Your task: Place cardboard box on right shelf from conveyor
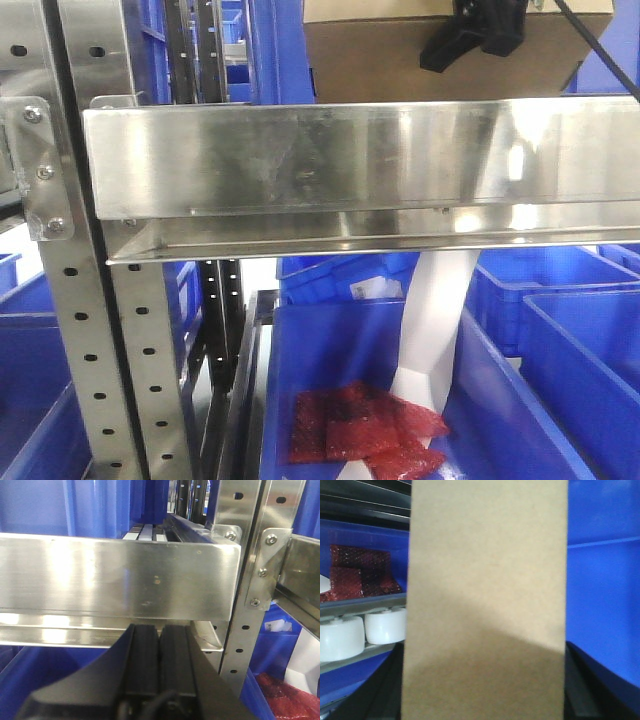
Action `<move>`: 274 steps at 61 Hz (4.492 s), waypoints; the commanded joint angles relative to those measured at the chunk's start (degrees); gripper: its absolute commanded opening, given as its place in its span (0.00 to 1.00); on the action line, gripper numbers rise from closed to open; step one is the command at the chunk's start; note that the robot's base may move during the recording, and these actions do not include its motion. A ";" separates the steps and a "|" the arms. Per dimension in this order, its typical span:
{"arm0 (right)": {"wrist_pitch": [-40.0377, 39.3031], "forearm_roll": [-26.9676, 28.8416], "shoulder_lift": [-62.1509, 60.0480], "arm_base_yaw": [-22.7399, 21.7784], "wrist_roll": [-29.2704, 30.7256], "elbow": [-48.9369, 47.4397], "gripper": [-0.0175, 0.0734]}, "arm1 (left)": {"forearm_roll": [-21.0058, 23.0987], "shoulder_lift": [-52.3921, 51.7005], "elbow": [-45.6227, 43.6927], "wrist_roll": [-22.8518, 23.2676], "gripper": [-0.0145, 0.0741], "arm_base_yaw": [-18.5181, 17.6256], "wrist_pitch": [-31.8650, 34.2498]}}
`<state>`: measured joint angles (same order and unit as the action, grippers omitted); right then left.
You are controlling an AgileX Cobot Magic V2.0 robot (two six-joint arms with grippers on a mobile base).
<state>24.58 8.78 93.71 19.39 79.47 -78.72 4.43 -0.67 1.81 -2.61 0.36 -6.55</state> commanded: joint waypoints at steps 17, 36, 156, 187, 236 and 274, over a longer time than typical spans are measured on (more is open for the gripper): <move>-2.99 1.25 -2.46 0.05 -7.08 -2.17 0.88 | 0.34 -0.87 0.55 -0.02 0.03 0.13 4.87; 6.21 4.54 -4.85 0.87 -17.75 -2.17 0.88 | 0.34 -0.87 0.55 -0.02 0.03 0.13 4.87; -3.25 13.90 -25.61 11.45 -33.53 15.11 0.83 | 0.34 -0.87 0.55 -0.02 0.03 0.13 4.87; -15.48 -1.27 -54.34 11.51 -78.34 36.74 0.26 | 0.34 -0.87 0.55 -0.02 0.03 0.13 4.87; -14.75 -2.19 -58.90 11.51 -78.92 39.88 0.26 | 0.34 -0.87 0.55 -0.02 0.03 0.13 4.87; -19.57 -4.43 -88.46 -16.24 -78.92 68.25 0.26 | 0.34 -0.87 0.55 -0.02 0.03 0.13 4.87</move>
<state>12.82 4.66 8.76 5.67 0.45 -12.65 4.43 -0.67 1.81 -2.61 0.36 -6.55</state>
